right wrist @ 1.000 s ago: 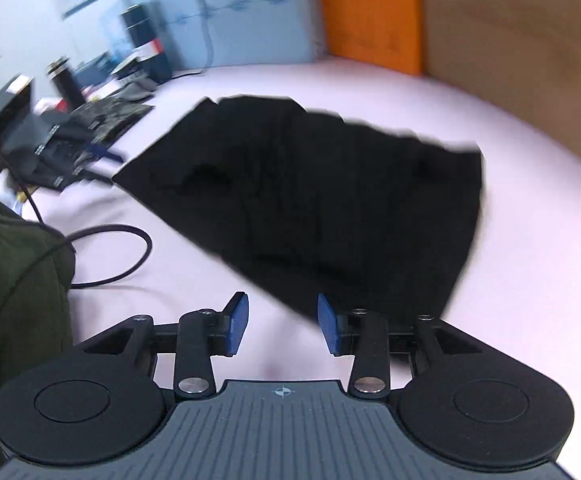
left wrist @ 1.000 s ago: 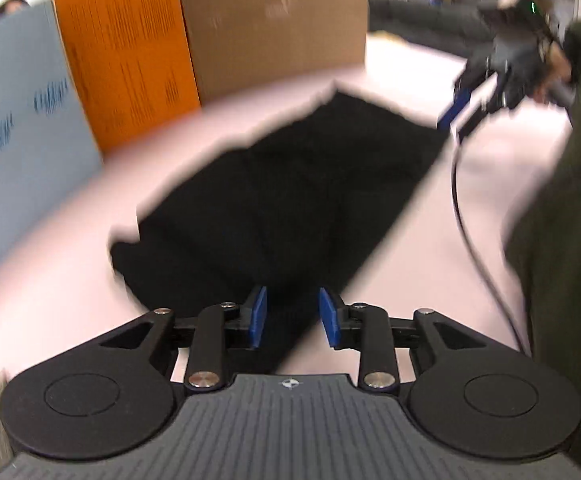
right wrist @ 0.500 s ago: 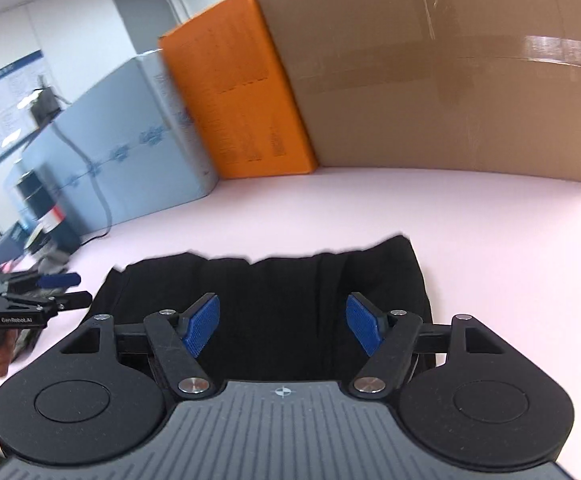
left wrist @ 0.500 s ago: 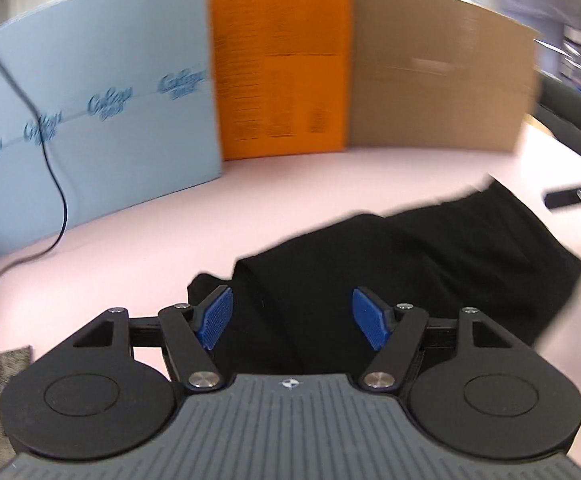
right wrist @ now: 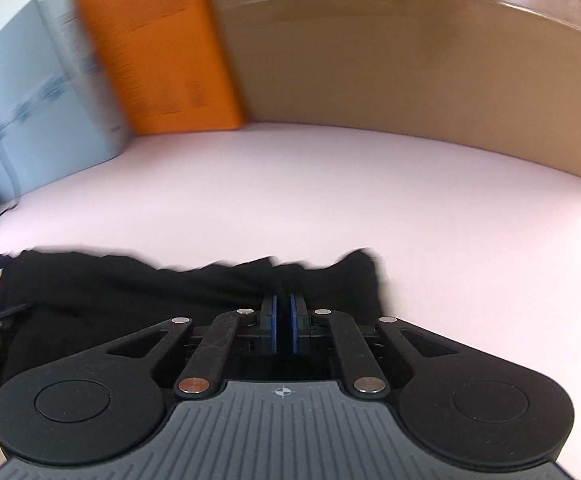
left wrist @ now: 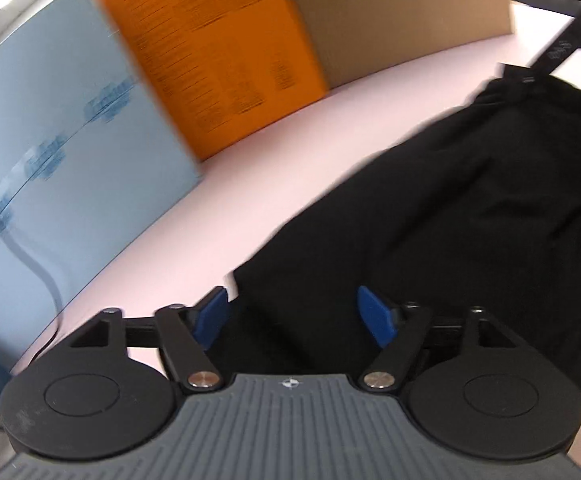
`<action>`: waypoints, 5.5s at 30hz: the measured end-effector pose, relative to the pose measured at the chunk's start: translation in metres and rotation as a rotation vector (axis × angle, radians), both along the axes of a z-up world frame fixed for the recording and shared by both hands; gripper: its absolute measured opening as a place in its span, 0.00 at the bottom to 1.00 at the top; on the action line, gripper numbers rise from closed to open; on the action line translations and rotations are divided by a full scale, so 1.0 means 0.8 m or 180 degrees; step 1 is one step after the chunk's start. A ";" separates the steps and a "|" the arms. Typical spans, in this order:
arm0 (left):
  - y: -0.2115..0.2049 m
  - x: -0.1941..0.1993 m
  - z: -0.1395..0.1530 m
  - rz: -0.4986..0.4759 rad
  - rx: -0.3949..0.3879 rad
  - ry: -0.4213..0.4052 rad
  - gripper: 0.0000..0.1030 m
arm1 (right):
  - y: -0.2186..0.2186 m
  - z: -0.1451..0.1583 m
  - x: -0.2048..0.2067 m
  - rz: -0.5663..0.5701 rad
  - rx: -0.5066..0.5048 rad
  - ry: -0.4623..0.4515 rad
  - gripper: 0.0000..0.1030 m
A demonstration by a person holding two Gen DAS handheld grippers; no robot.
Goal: Fold clothes
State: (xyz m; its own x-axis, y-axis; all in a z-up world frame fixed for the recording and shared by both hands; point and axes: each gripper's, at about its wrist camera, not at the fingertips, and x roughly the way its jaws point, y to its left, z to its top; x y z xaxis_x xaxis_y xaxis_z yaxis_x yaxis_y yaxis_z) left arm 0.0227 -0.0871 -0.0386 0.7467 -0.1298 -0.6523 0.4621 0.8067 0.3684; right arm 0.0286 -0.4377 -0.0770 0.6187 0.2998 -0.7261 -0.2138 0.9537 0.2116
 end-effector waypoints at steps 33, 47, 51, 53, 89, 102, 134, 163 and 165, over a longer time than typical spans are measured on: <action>0.001 -0.109 0.006 -0.0272 -0.0720 0.0477 0.27 | -0.032 0.003 -0.140 0.0035 0.0754 0.0019 0.50; 0.033 -0.111 0.038 -0.0536 -0.0272 0.0311 0.20 | -0.035 0.039 -0.151 0.0343 0.0848 0.0157 0.18; 0.057 -0.127 0.031 -0.0366 -0.0041 0.0315 0.23 | -0.045 0.039 -0.168 0.0316 0.0588 0.0139 0.30; 0.074 -0.124 0.044 -0.0180 -0.0238 0.0300 0.23 | -0.051 0.049 -0.171 0.0294 0.0596 0.0028 0.33; 0.071 -0.075 0.013 0.0504 -0.2579 0.1501 0.66 | 0.034 0.007 -0.146 0.0478 0.1587 0.0305 0.70; 0.064 -0.108 0.040 0.0243 -0.2559 0.1171 0.81 | 0.032 0.023 -0.174 0.0338 0.1522 -0.0028 0.79; 0.104 -0.125 0.044 0.1903 -0.1609 0.1047 0.82 | -0.105 0.016 -0.248 -0.0613 0.1396 0.0244 0.87; 0.074 -0.012 -0.001 0.1417 -0.2179 0.1246 1.00 | -0.063 -0.017 -0.127 -0.0414 0.1880 -0.0112 1.00; 0.062 -0.002 -0.001 0.1416 -0.2080 0.1201 1.00 | -0.053 -0.018 -0.108 -0.0388 0.1761 -0.0162 1.00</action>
